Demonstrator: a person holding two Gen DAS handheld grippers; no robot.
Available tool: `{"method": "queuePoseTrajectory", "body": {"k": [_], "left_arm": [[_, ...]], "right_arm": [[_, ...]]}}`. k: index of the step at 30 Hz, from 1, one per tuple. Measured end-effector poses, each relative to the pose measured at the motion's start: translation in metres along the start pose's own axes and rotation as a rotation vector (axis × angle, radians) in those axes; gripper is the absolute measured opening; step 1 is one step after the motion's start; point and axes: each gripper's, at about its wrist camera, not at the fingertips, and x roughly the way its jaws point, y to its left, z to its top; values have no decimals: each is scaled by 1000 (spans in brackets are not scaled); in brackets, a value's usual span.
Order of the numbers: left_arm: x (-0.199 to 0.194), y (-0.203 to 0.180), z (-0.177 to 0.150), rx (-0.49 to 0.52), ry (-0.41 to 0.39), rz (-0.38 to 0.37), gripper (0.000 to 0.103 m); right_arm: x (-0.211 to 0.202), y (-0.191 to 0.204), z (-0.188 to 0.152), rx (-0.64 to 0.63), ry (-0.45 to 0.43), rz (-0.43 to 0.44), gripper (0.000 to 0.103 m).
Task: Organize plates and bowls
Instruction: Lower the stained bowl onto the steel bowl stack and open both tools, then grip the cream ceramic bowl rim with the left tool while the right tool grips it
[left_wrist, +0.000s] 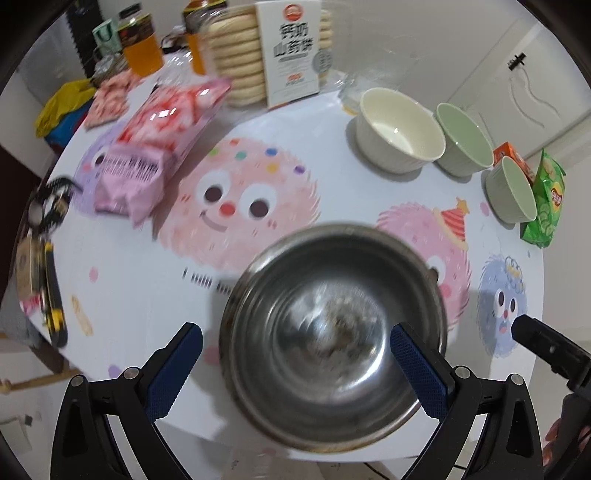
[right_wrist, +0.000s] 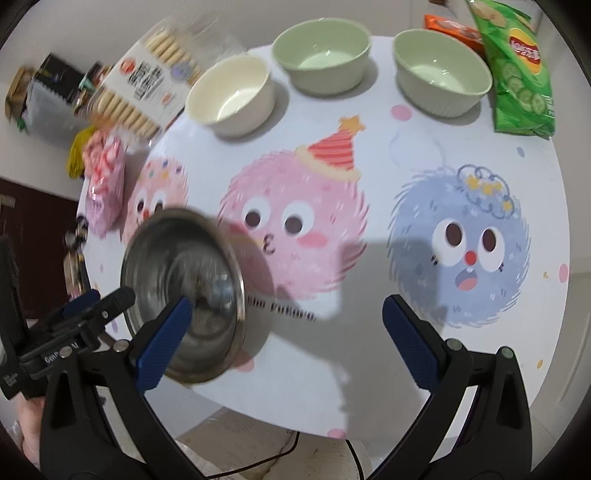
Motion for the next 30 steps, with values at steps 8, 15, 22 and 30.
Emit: {"method": "queuePoseTrajectory", "body": {"k": [8,15,22,30], "left_arm": [[7,-16,57,34,4,-22,103],[24,-29,113,22,16,-38,103],[62,-34,163,-3,75,-9,102],[95,-42,182,2,119,4,82]], "right_arm": [[2,-7,42,97,-37,16,103],[22,-2,84,185,-45,43,103],[51,7,127,259,-37,42,103],[82,5,156,320,-16,4,98]]}}
